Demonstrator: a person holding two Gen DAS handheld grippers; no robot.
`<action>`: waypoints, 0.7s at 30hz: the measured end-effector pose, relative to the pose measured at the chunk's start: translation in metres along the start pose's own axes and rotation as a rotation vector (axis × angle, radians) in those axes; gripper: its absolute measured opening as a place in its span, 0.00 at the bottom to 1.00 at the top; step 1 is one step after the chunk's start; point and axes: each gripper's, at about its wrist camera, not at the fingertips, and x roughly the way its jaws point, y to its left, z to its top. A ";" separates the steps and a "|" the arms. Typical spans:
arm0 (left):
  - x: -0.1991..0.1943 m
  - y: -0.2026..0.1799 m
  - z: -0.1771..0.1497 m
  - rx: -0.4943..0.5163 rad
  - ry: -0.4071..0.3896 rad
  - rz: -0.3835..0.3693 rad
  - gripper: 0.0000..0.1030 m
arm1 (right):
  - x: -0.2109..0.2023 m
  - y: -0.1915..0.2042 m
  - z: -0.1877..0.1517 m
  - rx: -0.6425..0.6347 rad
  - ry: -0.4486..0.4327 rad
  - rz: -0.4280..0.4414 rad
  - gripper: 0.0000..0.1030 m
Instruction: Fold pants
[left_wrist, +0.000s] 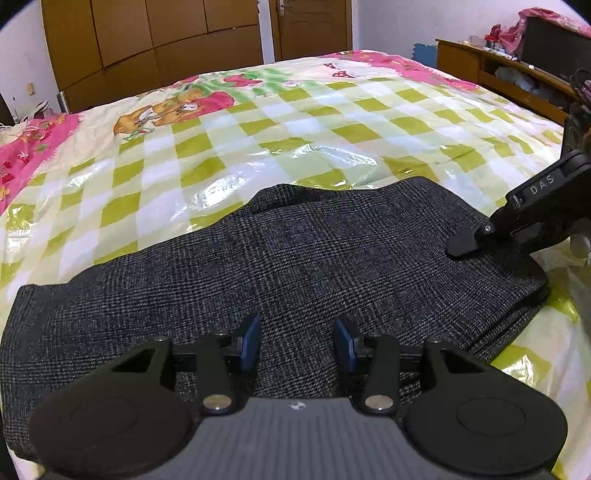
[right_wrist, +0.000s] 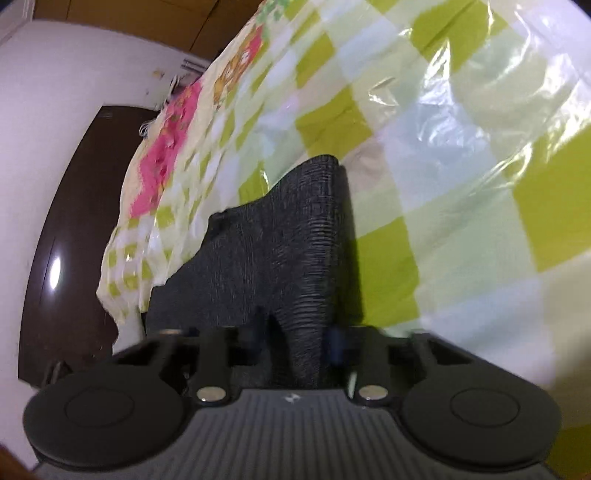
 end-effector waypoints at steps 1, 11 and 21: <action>0.000 -0.003 0.001 0.001 0.003 -0.002 0.53 | -0.002 0.000 0.001 -0.002 -0.010 0.007 0.13; 0.017 -0.092 0.020 0.099 0.008 -0.207 0.54 | -0.078 -0.030 0.008 0.037 -0.159 -0.054 0.06; 0.004 -0.108 0.041 0.144 -0.070 -0.145 0.54 | -0.114 -0.032 0.001 0.015 -0.236 -0.190 0.07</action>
